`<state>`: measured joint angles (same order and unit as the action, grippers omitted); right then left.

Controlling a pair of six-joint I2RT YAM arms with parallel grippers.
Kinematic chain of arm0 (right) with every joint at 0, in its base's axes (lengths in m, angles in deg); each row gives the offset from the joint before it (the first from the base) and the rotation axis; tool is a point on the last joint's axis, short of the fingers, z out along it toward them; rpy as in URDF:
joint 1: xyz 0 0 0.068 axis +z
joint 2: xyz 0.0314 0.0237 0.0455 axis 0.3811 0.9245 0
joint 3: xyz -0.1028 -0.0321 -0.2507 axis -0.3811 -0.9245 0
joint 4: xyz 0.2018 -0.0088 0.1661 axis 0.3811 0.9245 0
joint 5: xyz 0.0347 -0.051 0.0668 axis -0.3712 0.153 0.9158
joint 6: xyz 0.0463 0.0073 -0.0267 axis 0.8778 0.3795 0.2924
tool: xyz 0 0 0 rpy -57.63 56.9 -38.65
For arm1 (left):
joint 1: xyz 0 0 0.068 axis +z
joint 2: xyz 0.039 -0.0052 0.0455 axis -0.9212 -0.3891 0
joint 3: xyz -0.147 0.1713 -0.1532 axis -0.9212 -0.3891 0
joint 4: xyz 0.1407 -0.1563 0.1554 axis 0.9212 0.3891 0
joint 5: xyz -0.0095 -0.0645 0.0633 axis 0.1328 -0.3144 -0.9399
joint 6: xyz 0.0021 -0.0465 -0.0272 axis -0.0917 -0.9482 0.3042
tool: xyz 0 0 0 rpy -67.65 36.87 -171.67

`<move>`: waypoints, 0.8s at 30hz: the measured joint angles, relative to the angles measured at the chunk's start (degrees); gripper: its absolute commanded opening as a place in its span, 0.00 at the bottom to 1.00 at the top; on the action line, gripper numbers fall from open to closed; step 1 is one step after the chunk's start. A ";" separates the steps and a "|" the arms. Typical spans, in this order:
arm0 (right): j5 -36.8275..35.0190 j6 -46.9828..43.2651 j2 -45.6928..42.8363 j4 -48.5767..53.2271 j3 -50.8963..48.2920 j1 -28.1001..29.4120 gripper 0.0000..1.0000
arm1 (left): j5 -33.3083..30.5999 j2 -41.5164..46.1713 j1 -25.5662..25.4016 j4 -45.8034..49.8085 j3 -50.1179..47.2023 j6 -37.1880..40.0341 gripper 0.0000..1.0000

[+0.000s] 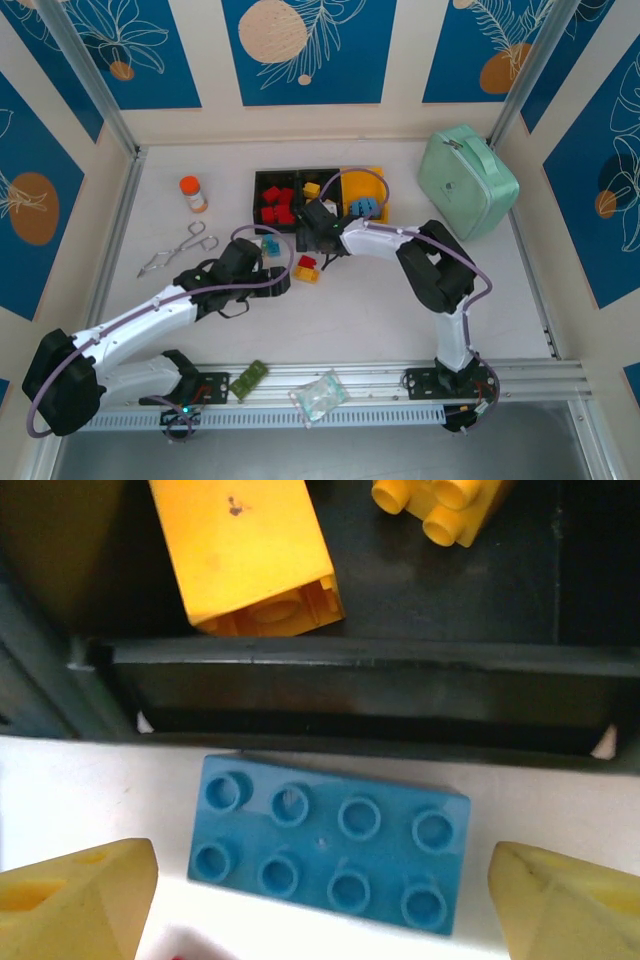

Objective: Sort the legos into containers by color
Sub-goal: Pick up the lego from the center of the table.

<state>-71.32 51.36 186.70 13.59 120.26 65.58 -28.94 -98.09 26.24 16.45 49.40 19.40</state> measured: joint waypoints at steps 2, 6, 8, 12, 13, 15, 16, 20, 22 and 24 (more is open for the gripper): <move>-0.63 0.20 1.57 0.74 1.18 0.07 0.82 | 0.00 0.00 0.04 -0.28 -0.42 -0.44 0.78; -2.05 0.48 2.62 2.47 2.62 0.11 0.73 | 0.02 0.00 0.15 -0.57 -1.09 -1.07 0.78; -2.27 0.83 2.71 2.60 2.69 0.13 0.69 | 0.02 0.00 0.22 -0.61 -1.44 -1.25 0.78; -3.17 1.07 2.67 2.75 2.56 0.61 0.65 | 0.02 0.00 0.37 -0.90 -2.05 -1.55 0.77; -3.37 1.11 2.47 2.45 2.16 0.79 0.65 | 0.02 -0.02 0.37 -1.03 -2.14 -1.73 0.78; -3.61 1.14 1.03 2.03 0.13 1.42 0.65 | 0.04 -0.02 0.37 -1.31 -2.19 -1.88 0.78; -3.63 1.22 0.02 2.05 -1.14 1.77 0.65 | 0.04 -0.09 0.37 -1.62 -2.19 -1.97 0.77; -3.54 1.27 -6.67 3.82 -7.19 2.86 0.65 | 0.50 -1.27 0.39 -2.75 -2.16 -2.16 0.77; -3.48 1.27 -10.58 4.87 -9.07 2.78 0.65 | 0.94 -2.49 0.42 -3.39 -2.14 -2.16 0.77; -3.23 1.33 -14.64 5.77 -10.21 1.97 0.65 | 1.66 -3.98 0.48 -4.31 -2.05 -2.19 0.77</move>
<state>-74.56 52.69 172.06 19.36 110.05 67.55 -27.28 -102.07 26.72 12.15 47.34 17.22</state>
